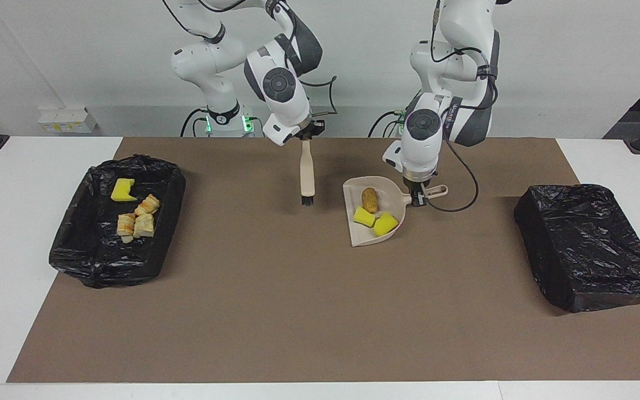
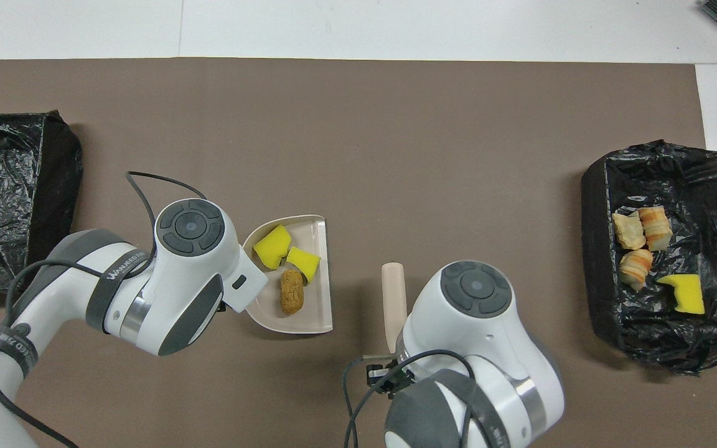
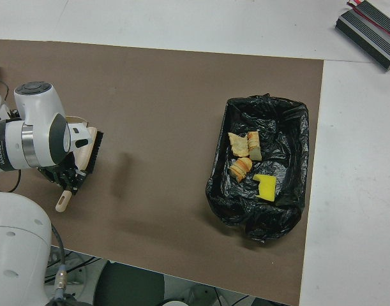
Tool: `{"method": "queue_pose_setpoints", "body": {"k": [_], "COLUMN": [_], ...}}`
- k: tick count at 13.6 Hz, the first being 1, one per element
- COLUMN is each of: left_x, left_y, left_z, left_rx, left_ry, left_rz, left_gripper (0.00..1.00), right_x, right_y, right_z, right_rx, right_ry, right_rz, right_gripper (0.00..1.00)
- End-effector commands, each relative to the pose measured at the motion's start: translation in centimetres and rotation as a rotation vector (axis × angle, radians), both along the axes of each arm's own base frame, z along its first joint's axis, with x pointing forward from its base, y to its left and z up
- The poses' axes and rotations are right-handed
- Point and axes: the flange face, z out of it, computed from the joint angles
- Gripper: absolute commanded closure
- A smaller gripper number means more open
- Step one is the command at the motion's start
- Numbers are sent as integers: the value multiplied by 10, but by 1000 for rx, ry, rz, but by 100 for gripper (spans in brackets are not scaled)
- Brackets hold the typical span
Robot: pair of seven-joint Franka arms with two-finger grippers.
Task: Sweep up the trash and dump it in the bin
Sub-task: 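Set the brush down on the table with the right gripper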
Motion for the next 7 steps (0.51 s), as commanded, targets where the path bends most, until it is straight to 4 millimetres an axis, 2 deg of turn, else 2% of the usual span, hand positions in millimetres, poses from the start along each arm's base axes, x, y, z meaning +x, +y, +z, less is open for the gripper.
{"method": "queue_pose_setpoints", "body": {"k": [1, 4, 7], "left_x": [-7, -5, -5], "left_y": [8, 12, 13], "left_z": [-1, -1, -1], "left_rx": [7, 8, 7], "left_ry": [-17, -15, -17], "left_rz": [2, 11, 12], "left_gripper": [100, 100, 100], "right_x": [-30, -49, -53], "right_y": [10, 29, 29], "right_z": [-13, -38, -46], "right_rx": [13, 51, 56], "right_ry": [-10, -72, -84], "right_rz": [-42, -51, -42], "right_gripper": [100, 100, 100]}}
